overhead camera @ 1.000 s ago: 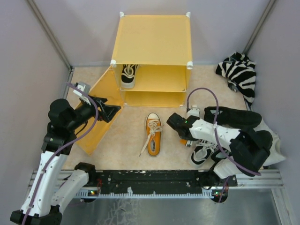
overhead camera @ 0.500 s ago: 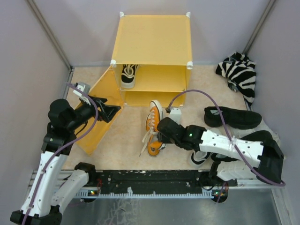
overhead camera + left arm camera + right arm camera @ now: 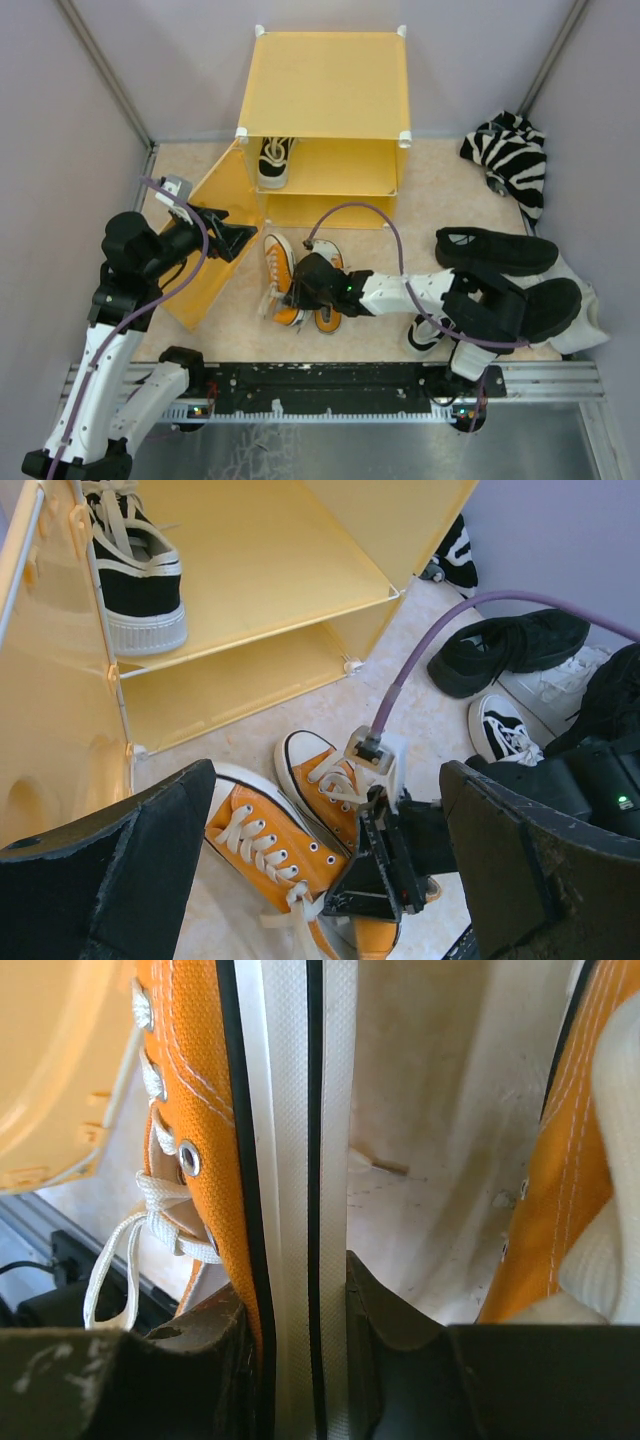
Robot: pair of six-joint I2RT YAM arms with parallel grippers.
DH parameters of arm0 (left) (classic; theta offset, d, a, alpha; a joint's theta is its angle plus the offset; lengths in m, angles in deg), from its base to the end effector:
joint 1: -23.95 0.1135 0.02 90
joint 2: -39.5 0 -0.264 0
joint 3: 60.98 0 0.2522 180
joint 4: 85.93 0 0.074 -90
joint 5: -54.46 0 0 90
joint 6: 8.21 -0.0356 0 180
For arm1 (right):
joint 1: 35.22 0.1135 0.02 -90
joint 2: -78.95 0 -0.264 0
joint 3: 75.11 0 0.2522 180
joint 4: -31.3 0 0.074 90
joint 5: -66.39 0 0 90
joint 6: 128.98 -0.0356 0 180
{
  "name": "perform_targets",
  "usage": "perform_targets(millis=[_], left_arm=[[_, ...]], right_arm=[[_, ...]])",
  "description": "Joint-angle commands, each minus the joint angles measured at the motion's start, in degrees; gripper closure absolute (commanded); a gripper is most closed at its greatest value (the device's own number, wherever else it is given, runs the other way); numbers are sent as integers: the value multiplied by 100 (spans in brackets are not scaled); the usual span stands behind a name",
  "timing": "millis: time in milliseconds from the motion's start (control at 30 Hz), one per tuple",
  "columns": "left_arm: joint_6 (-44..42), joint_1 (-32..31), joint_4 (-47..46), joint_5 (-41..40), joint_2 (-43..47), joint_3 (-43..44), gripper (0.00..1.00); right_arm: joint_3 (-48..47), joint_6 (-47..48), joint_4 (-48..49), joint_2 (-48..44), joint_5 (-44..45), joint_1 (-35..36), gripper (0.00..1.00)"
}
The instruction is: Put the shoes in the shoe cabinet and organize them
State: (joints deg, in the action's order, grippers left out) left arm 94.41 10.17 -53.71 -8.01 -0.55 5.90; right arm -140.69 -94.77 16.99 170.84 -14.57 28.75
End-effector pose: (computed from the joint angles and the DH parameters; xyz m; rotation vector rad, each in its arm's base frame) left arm 0.1399 -0.0512 0.3873 0.3887 1.6640 -0.7444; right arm 0.1532 0.3009 0.1945 -0.0856 2.4399 0.8734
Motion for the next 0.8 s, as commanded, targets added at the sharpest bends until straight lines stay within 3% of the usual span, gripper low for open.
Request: perform_targets(millis=[0, 33, 100, 200, 267, 633, 767], left_arm=[[5, -28, -20, -11, 61, 124, 1], [-9, -28, -11, -13, 64, 120, 1], [-22, -28, -9, -11, 74, 104, 1], [-29, -28, -15, -6, 77, 77, 1], [-16, -28, -18, 13, 56, 67, 1], [-19, -28, -26, 32, 52, 67, 1], [-25, -28, -26, 32, 35, 62, 1]], right_arm=[[-478, -317, 798, 195, -102, 11, 86], [-503, -303, 660, 203, -44, 11, 85], [-584, -116, 358, 201, -11, 11, 74], [-582, 252, 225, 137, -58, 65, 37], [-628, 483, -6, 40, 71, 135, 27], [-860, 891, -1861, -638, 1471, 305, 24], [-972, 946, -2570, -727, 1542, 302, 24]])
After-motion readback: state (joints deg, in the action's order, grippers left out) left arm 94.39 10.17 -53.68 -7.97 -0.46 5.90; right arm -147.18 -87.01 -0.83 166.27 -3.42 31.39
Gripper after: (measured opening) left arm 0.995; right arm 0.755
